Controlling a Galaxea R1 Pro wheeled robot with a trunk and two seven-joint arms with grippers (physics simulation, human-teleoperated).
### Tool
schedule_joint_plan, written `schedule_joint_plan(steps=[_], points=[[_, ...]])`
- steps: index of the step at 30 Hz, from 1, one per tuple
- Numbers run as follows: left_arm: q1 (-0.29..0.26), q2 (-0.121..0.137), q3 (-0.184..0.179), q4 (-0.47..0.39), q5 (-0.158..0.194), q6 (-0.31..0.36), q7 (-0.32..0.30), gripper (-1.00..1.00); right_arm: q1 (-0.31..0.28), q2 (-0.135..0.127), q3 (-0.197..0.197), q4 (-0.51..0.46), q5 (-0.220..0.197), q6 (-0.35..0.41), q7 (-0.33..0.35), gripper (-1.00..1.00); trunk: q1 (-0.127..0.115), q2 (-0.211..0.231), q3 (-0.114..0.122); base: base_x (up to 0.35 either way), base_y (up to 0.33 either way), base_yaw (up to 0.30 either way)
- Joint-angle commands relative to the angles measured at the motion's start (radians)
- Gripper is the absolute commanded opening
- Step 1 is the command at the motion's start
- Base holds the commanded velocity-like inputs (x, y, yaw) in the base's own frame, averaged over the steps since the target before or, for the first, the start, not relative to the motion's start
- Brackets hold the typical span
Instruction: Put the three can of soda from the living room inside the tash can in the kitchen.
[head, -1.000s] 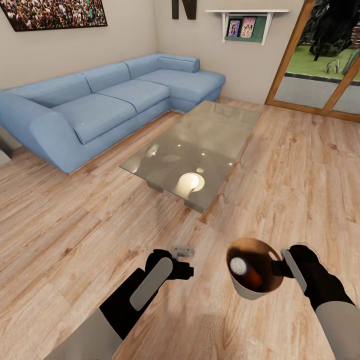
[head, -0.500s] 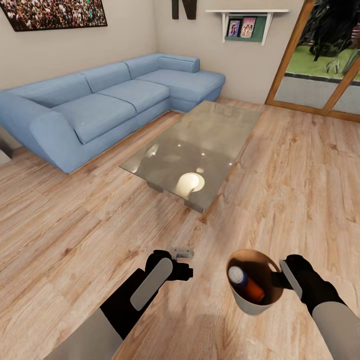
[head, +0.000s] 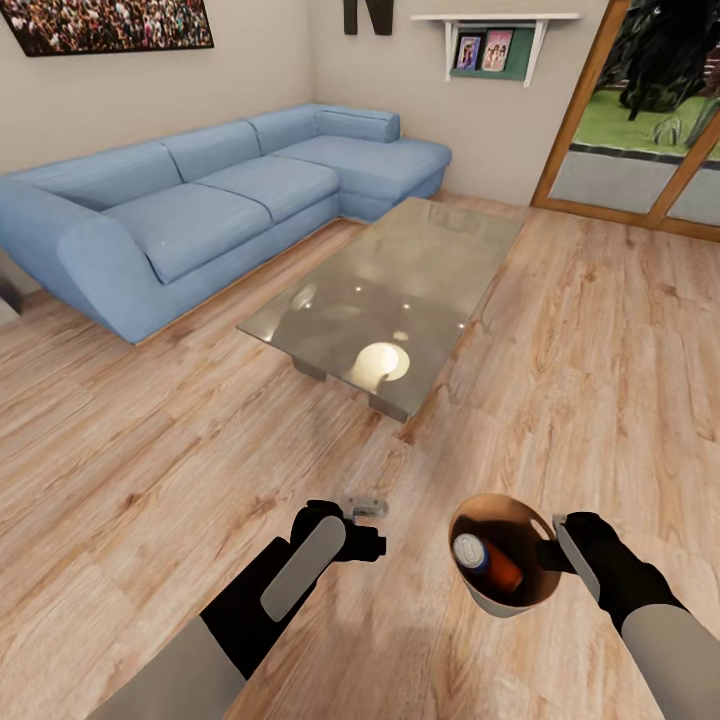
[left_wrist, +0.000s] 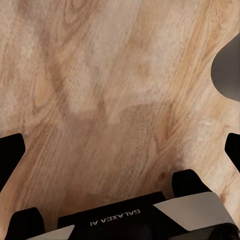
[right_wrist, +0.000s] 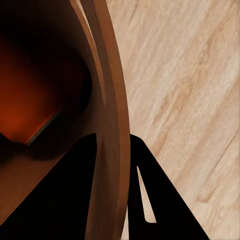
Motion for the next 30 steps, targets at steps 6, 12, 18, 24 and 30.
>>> schedule_joint_plan(steps=[6, 12, 18, 24, 30], points=[[0.000, 0.000, -0.002, 0.000, 0.000, 0.000, 0.000, 1.00, 0.000, 0.000, 0.005, 0.000, -0.005, -0.020, 0.006, -1.00, 0.023, -0.042, -0.019, 0.000, 0.000, 0.000], [0.000, 0.000, -0.003, 0.000, 0.000, 0.000, 0.000, 1.00, 0.000, 0.000, 0.007, -0.001, -0.005, -0.025, 0.012, -1.00, 0.046, -0.084, -0.038, 0.000, 0.000, 0.000], [0.000, 0.000, -0.004, 0.000, 0.000, 0.000, 0.000, 1.00, 0.000, -0.001, 0.007, -0.001, -0.005, -0.026, 0.021, -1.00, 0.069, -0.126, -0.056, 0.000, 0.000, 0.000], [0.000, 0.000, -0.006, 0.000, 0.000, 0.000, 0.000, 1.00, 0.000, 0.000, 0.008, -0.001, -0.004, -0.026, 0.023, -1.00, 0.092, -0.168, -0.075, 0.000, 0.000, 0.000], [0.000, 0.000, -0.008, 0.000, 0.000, 0.000, 0.000, 1.00, 0.000, -0.001, 0.008, -0.001, -0.003, -0.026, 0.023, -1.00, 0.115, -0.210, -0.094, 0.000, 0.000, 0.000]])
